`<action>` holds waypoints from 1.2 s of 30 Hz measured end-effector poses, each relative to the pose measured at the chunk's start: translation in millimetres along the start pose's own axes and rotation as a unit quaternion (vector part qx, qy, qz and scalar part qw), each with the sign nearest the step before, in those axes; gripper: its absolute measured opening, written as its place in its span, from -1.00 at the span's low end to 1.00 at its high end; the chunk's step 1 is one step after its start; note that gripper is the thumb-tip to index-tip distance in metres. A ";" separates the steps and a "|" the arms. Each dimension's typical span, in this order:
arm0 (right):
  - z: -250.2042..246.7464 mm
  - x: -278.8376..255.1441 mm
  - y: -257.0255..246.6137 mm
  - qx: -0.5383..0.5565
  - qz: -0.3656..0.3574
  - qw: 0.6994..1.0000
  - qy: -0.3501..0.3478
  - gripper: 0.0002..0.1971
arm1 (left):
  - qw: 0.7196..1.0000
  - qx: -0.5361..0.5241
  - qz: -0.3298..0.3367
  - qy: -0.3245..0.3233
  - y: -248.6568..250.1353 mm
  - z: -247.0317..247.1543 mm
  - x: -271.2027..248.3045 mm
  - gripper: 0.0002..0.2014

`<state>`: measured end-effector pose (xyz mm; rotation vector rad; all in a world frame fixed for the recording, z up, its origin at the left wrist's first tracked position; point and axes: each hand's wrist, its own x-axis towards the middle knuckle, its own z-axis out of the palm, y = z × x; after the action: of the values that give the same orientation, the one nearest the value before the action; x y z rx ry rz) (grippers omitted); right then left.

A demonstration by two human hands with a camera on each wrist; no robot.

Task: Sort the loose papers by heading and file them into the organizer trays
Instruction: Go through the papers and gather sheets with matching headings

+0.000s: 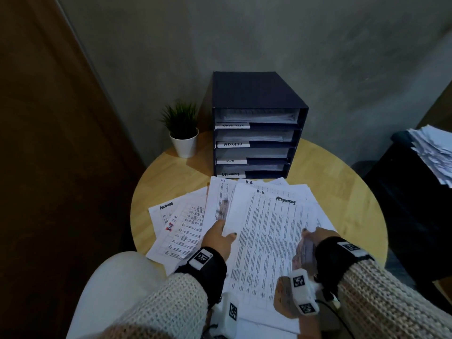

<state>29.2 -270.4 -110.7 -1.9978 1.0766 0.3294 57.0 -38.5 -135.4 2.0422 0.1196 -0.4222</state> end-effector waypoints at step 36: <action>10.2 28.7 24.6 -0.200 -0.068 0.975 -0.075 -0.23 | 0.985 0.155 -0.027 0.076 -0.4 -57.6 41.6 -0.70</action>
<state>28.5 -286.3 -146.6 -2.3427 0.8185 0.6544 109.9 7.8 -125.1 2.3820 0.2149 -0.3333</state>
